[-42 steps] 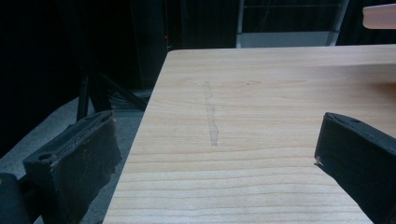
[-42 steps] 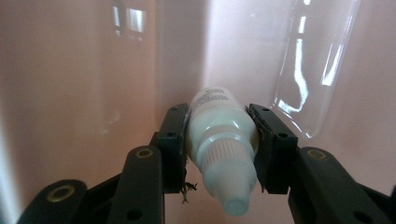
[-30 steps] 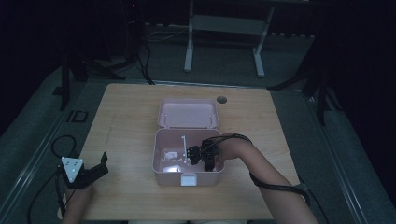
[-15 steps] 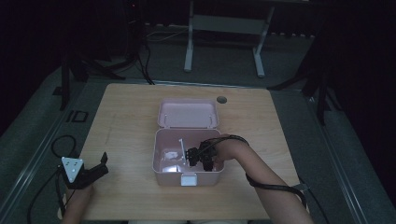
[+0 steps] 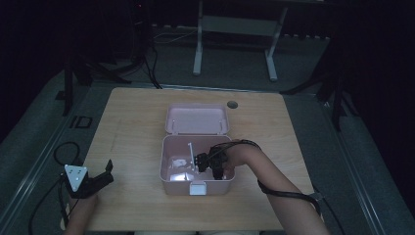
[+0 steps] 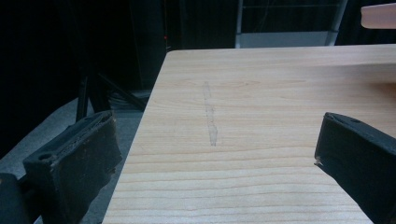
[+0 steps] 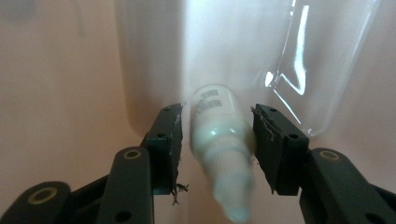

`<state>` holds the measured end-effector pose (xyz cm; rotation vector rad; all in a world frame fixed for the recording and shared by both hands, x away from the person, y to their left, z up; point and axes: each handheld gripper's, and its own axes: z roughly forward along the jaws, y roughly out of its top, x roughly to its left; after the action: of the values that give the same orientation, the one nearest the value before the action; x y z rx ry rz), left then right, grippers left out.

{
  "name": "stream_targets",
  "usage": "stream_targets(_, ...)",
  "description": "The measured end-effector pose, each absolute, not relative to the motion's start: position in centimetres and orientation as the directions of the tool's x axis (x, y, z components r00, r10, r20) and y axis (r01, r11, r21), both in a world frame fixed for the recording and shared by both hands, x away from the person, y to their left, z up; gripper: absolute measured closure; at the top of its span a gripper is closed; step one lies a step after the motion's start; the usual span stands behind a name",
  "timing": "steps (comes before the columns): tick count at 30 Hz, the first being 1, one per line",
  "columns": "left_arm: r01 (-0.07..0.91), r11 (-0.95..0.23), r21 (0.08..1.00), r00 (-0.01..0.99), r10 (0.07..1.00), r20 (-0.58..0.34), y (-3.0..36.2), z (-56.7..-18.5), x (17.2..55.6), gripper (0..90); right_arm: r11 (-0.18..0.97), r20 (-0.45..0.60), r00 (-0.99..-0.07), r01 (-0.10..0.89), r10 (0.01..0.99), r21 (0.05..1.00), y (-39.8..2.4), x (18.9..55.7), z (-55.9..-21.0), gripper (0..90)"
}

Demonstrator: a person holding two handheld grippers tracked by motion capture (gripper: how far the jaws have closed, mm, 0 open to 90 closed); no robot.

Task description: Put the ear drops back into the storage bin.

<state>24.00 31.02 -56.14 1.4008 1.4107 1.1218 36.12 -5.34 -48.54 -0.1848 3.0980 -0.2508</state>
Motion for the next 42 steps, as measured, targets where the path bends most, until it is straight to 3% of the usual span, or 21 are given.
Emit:
stream_targets(20, 0.255, -0.022, 0.967, -0.031, 0.999, 0.031, 31.0, -56.1, 24.0, 0.3, 0.998, -0.054, -0.996, -0.065, -0.066, -0.024, -6.7, 36.2, -42.5, 52.7)
stream_targets(32, 0.254, -0.023, 0.967, -0.033, 0.999, 0.032, 31.0, -56.1, 24.0, 0.3, 0.991, -0.079, -0.997, -0.013, -0.002, 0.137, -10.2, 36.2, -38.5, 50.5)
stream_targets(42, 0.255, -0.023, 0.967, -0.034, 0.999, 0.033, 31.0, -56.1, 24.0, 0.3, 0.977, -0.099, -0.993, 0.04, 0.062, 0.208, -13.1, 36.4, -37.4, 50.4)
